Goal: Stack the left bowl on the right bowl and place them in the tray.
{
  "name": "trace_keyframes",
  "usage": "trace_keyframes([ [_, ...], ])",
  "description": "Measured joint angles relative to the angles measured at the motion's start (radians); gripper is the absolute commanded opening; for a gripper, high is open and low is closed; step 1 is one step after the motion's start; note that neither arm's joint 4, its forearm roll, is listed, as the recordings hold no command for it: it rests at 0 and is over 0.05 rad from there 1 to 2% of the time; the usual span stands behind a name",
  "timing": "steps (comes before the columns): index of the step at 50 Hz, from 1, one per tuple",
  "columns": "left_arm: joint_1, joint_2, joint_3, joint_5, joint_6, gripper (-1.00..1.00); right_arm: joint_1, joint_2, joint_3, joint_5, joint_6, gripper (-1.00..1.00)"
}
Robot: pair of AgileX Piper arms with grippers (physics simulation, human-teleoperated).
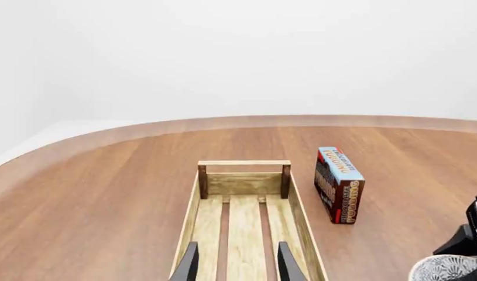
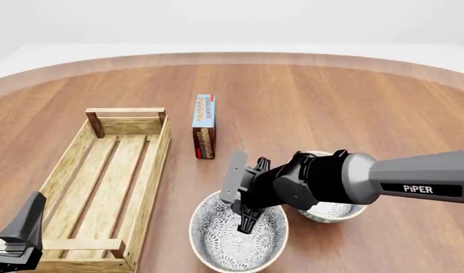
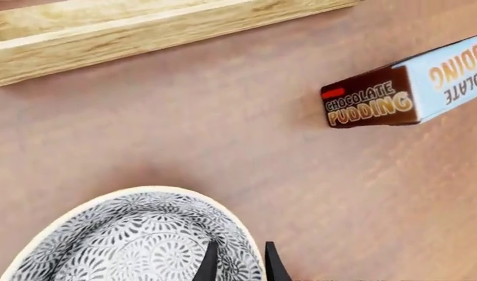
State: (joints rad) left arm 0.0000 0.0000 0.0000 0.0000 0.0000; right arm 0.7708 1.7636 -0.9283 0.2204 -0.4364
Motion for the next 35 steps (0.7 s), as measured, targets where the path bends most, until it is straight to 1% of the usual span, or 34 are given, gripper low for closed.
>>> trace_keyframes([
  [9, 0.0, 0.0, 0.0, 0.0, 0.0, 1.0, -0.005, -0.047, 0.01, 0.032, -0.049, -1.0],
  [17, 0.0, 0.0, 0.0, 0.0, 0.0, 1.0, -0.008, -0.124, 0.006, 0.078, -0.084, -1.0],
  [25, 0.0, 0.0, 0.0, 0.0, 0.0, 1.0, -0.013, -0.206, -0.018, 0.119, -0.097, -1.0],
  [35, 0.0, 0.0, 0.0, 0.0, 0.0, 1.0, -0.028, -0.312, -0.067, 0.17, -0.098, -1.0],
])
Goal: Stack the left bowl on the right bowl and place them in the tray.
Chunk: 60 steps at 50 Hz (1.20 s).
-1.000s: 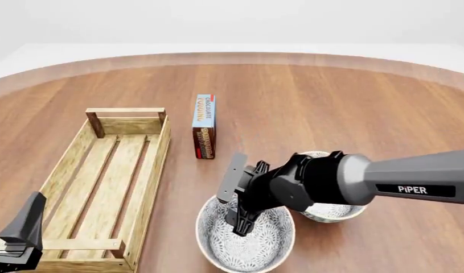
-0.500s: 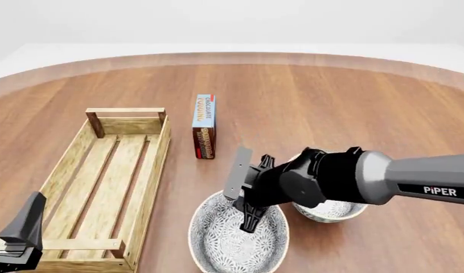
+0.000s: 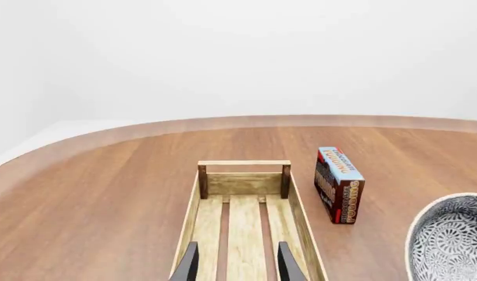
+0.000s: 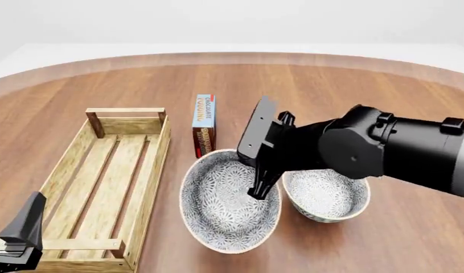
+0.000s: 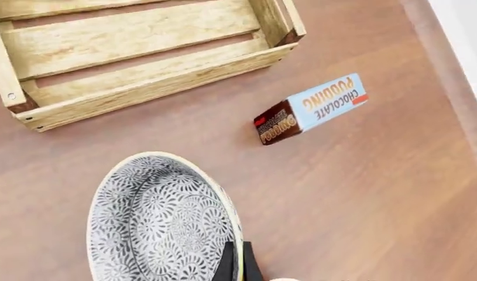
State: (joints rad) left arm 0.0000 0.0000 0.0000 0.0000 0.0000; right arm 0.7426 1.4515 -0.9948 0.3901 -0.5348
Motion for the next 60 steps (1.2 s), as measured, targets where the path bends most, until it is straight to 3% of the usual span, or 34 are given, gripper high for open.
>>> trace_keyframes([
  [14, 0.0, 0.0, 0.0, 0.0, 0.0, 1.0, -0.076, -0.137, -0.081, 0.065, 0.037, -1.0],
  [22, 0.0, 0.0, 0.0, 0.0, 0.0, 1.0, -0.123, -0.19, -0.11, 0.085, 0.086, -1.0],
  [39, 0.0, 0.0, 0.0, 0.0, 0.0, 1.0, -0.214, -0.263, -0.122, 0.086, 0.295, -1.0],
  [60, 0.0, 0.0, 0.0, 0.0, 0.0, 1.0, -0.357, -0.342, 0.046, -0.053, 0.535, -1.0],
])
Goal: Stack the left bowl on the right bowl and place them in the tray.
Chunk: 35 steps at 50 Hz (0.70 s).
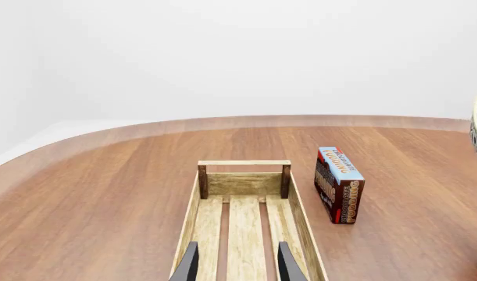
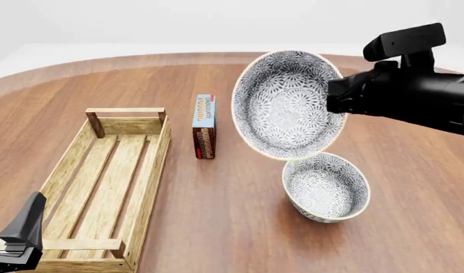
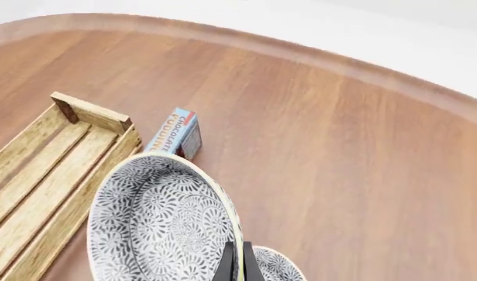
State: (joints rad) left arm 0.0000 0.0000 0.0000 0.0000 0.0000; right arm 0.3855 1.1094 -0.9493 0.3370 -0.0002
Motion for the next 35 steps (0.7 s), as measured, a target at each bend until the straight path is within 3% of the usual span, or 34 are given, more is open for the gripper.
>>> trace_keyframes([
  [35, 0.0, 0.0, 0.0, 0.0, 0.0, 1.0, -0.16, -0.066, 0.296, -0.242, 0.229, -1.0],
])
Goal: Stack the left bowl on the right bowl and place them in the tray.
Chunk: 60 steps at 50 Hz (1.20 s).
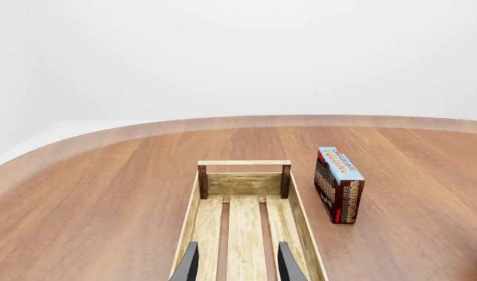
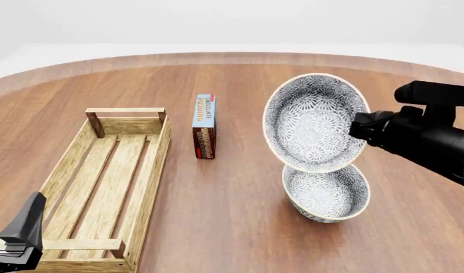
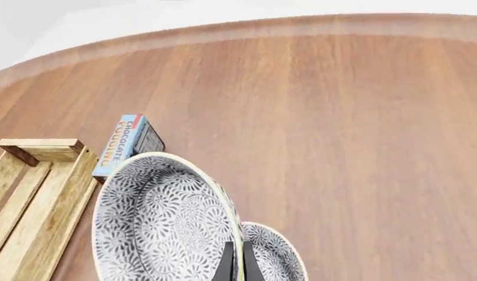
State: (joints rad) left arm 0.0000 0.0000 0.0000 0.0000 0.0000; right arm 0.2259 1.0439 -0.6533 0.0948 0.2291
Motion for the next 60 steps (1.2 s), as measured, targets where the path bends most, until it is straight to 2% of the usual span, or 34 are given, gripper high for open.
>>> trace_keyframes([
  [9, 0.0, 0.0, 0.0, 0.0, 0.0, 1.0, -0.024, -0.011, 0.093, -0.077, 0.051, -1.0],
  [21, 0.0, 0.0, 0.0, 0.0, 0.0, 1.0, -0.051, -0.01, 0.174, -0.152, 0.092, -1.0],
  [60, 0.0, 0.0, 0.0, 0.0, 0.0, 1.0, -0.104, 0.124, 0.364, -0.428, 0.174, -1.0],
])
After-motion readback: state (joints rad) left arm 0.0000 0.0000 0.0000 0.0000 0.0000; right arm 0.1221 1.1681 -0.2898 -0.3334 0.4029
